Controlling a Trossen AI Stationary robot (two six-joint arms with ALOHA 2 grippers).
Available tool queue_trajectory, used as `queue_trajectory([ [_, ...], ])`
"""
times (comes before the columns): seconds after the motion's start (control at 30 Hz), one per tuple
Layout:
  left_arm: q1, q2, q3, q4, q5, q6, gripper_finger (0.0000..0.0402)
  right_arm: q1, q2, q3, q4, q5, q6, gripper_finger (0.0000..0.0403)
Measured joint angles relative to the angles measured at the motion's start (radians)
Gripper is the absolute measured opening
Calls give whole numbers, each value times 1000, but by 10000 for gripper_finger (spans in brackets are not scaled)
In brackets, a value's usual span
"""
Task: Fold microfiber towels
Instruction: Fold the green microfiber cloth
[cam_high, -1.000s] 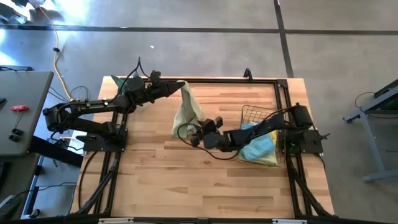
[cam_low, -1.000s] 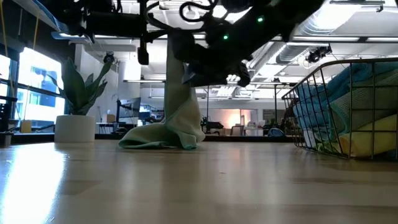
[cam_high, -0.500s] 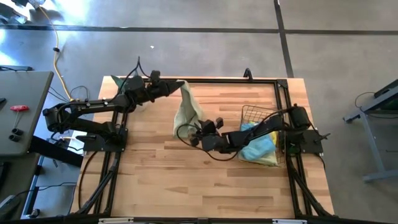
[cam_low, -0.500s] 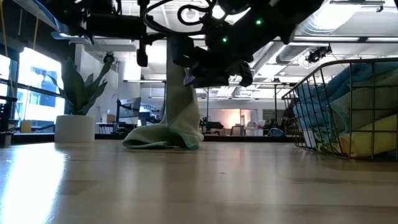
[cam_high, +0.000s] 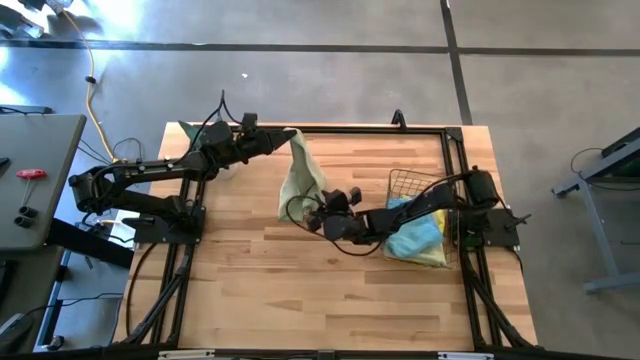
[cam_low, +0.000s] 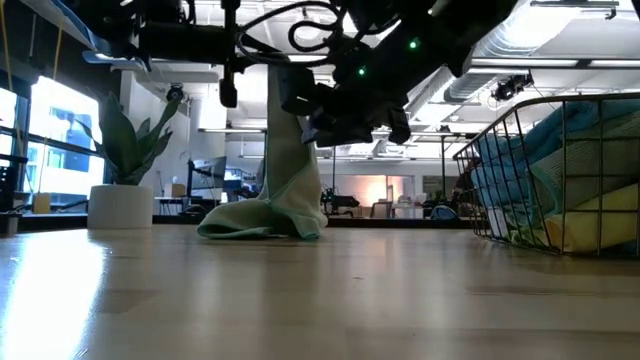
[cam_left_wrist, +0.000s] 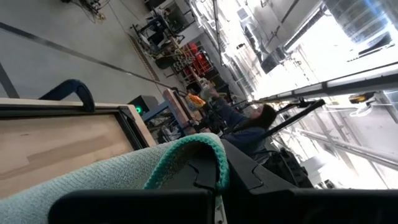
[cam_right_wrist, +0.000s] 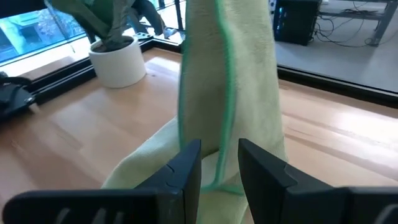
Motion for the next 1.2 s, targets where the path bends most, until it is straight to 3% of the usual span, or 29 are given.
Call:
queue_trajectory([
  [0.43, 0, 0, 0, 2, 0, 0, 0, -57, 8, -10, -95, -24, 156, 99],
  [0.67, 0, 0, 0, 9, 10, 0, 0, -64, 80, -10, -46, -91, 243, 99],
  [1.03, 0, 0, 0, 8, 39, -4, 0, -84, 93, -10, -31, -118, 262, 98],
  [1.2, 0, 0, 0, 8, 44, -22, 0, -103, 93, -10, -30, -206, 259, 57],
])
